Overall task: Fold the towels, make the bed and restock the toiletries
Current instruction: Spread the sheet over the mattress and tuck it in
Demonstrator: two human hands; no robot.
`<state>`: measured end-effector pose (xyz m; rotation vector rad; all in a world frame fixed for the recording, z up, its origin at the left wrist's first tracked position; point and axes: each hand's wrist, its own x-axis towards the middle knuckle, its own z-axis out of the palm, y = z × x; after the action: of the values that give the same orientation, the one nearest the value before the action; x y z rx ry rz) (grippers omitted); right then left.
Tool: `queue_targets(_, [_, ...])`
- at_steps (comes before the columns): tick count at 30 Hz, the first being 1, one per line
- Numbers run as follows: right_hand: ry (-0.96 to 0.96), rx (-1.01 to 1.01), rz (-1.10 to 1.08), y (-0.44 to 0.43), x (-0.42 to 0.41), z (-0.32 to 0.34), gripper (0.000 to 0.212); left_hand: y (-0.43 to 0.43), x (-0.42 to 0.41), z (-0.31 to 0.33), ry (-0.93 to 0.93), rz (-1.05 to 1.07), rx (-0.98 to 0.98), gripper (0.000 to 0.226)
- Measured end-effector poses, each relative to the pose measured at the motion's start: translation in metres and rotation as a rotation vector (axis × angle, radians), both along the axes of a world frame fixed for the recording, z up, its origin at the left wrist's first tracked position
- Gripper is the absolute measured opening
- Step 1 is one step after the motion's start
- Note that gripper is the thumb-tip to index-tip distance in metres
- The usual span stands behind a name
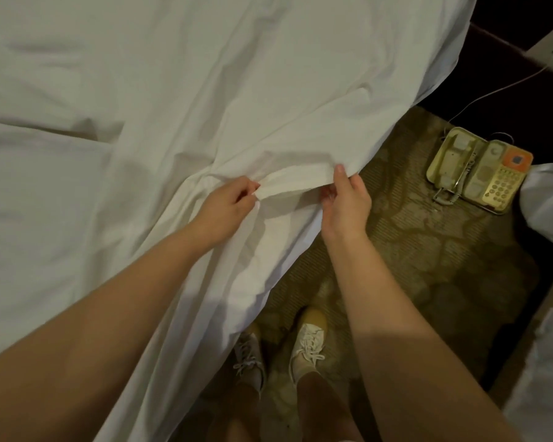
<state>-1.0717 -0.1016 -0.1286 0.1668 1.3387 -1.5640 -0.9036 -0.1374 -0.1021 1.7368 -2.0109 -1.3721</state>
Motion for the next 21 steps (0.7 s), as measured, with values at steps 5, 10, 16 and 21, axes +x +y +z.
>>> queue_targets(5, [-0.098,0.046,0.16,-0.011,0.015,0.016,0.008,-0.001,0.006,0.006,0.082,0.112,0.192,0.016])
queue_targets(10, [0.136,0.218,-0.107,-0.005,0.005,0.019,0.012,0.012,0.004,0.012,0.193,0.143,0.347,0.019])
queue_targets(16, [0.175,0.304,0.482,0.03,0.049,0.009,0.021,0.049,0.012,-0.005,-0.08,-0.101,-0.056,0.016])
queue_targets(21, [0.0,0.152,-0.11,0.06,0.054,0.005,0.007,0.086,0.038,-0.009,-0.128,-0.179,-0.16,0.024])
